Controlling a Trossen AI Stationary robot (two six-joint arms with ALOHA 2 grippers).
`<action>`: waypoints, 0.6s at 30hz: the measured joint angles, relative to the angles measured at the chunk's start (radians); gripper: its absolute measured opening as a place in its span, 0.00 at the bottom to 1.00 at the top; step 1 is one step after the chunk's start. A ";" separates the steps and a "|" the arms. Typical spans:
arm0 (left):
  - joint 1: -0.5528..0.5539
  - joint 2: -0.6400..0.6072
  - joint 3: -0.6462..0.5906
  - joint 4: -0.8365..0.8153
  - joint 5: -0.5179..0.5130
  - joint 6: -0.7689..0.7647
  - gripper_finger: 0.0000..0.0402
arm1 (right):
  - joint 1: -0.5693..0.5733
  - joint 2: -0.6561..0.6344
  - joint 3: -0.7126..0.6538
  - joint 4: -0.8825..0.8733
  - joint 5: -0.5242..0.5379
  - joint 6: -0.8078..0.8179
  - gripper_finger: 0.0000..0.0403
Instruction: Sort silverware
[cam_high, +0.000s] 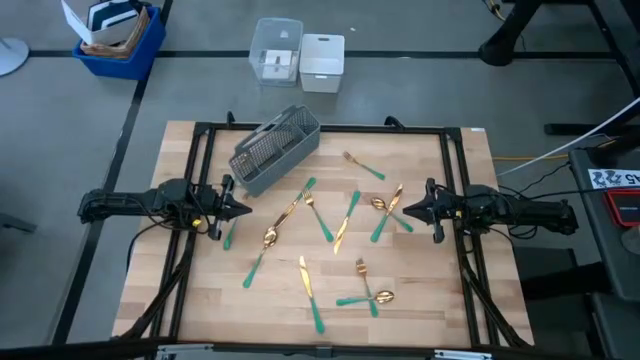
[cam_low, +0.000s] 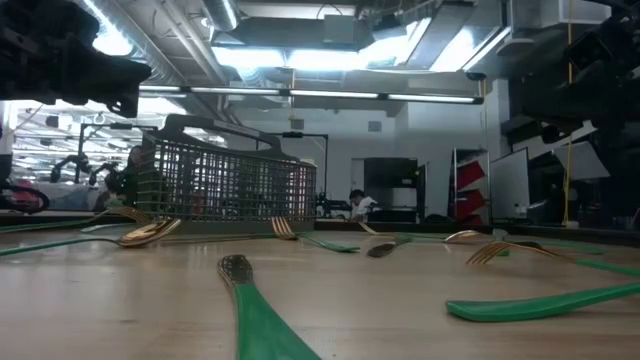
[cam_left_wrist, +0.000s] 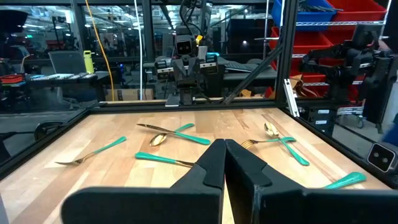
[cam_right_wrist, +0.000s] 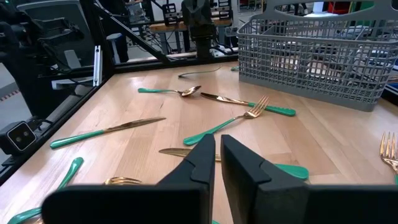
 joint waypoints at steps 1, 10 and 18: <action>0.000 0.000 0.000 0.000 0.000 0.000 0.00 | 0.000 0.000 0.000 0.000 0.000 0.000 0.08; 0.001 0.000 0.000 -0.002 -0.021 -0.003 0.00 | 0.000 0.000 0.000 0.000 0.000 0.000 0.08; 0.001 0.000 0.000 -0.004 -0.050 -0.047 0.00 | 0.000 0.000 0.000 -0.001 0.068 -0.002 0.08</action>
